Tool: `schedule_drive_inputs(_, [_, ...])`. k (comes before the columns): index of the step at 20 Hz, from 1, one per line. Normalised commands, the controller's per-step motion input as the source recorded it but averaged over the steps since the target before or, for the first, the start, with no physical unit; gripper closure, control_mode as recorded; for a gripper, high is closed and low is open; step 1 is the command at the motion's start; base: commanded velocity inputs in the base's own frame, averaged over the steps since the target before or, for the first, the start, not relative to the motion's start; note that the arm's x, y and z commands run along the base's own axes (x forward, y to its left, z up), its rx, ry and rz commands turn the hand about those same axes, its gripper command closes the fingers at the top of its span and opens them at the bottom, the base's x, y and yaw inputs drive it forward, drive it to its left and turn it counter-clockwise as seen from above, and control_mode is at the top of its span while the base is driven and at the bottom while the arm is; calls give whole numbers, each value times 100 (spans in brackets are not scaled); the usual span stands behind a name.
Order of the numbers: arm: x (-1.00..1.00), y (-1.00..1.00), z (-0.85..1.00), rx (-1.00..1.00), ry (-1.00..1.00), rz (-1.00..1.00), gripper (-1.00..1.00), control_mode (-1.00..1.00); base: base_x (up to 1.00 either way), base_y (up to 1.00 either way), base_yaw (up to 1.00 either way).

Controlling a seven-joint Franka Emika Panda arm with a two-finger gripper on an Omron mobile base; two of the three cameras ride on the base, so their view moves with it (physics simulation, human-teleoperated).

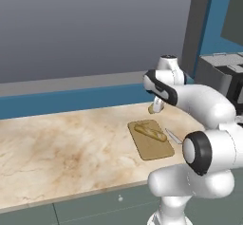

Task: Retrieve the sausage and cheese from the fridge and place them on the cutting board on the counter.

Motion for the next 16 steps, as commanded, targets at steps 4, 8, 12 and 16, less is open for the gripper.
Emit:
schedule_drive_inputs(4, [42,0,-41,0,5,0,100,-100,0,0,0])
schedule_drive_inputs(8, [30,-2,-42,0,8,0,100,-100,0,0,0])
schedule_drive_inputs(12, [20,-1,-55,0,7,0,100,-100,0,0,0])
schedule_drive_inputs(16, [40,-12,-37,0,6,0,100,-100,0,0,0])
